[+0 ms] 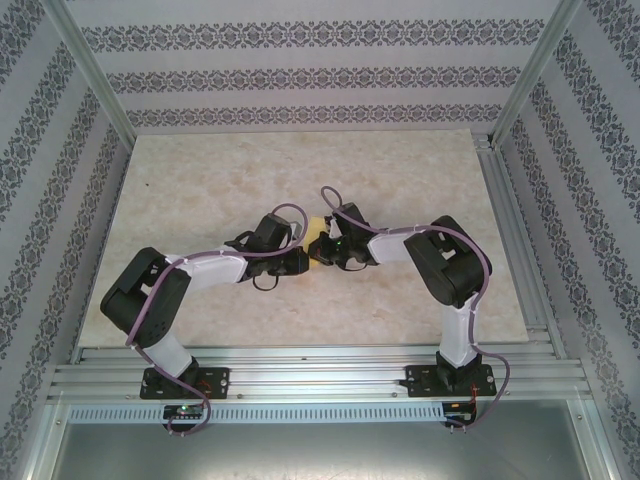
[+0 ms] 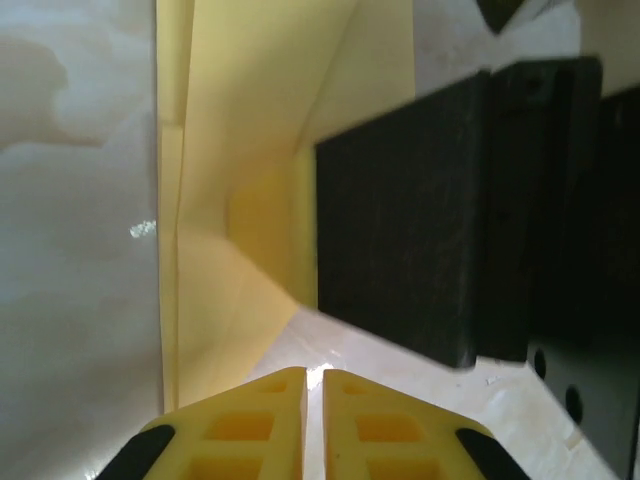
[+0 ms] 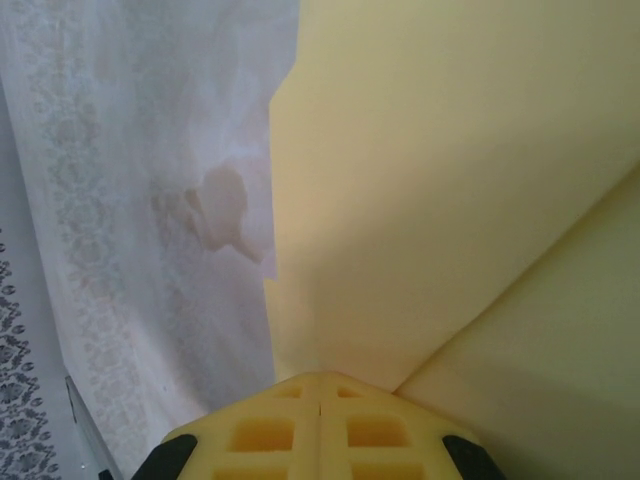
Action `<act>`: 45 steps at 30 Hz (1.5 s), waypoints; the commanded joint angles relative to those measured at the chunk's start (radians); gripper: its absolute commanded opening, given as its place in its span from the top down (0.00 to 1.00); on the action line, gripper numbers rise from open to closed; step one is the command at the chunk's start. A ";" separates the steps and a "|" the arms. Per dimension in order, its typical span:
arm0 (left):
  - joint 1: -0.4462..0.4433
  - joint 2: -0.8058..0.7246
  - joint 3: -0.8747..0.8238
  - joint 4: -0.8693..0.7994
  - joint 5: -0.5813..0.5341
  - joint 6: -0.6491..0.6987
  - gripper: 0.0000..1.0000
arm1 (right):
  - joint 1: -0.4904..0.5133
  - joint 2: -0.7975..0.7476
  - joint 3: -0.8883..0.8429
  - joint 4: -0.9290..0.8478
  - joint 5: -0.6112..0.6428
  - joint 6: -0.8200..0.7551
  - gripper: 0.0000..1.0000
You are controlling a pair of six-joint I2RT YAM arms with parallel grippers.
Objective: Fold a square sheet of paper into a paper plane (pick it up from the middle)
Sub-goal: Fourth fold the wing at the center of the table.
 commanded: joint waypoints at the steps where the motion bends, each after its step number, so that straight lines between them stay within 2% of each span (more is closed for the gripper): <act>1: 0.006 0.017 0.016 0.010 -0.072 -0.007 0.89 | 0.016 0.002 -0.046 -0.051 0.002 0.032 0.98; 6: 0.006 0.036 0.009 0.010 -0.084 -0.003 0.94 | 0.016 0.004 -0.046 -0.048 -0.001 0.035 0.98; 9: 0.007 0.051 0.008 0.022 -0.065 -0.005 0.94 | 0.016 0.006 -0.043 -0.048 -0.002 0.037 0.98; 22: 0.007 0.089 -0.023 -0.005 -0.116 0.014 0.98 | 0.004 0.006 -0.024 -0.061 -0.003 0.018 0.98; 30: 0.006 0.082 -0.093 -0.029 -0.065 0.014 1.00 | -0.052 0.024 0.032 -0.118 0.017 -0.035 0.97; 45: 0.006 0.096 -0.090 -0.040 -0.029 0.029 1.00 | -0.134 0.074 0.134 -0.169 0.072 -0.060 0.95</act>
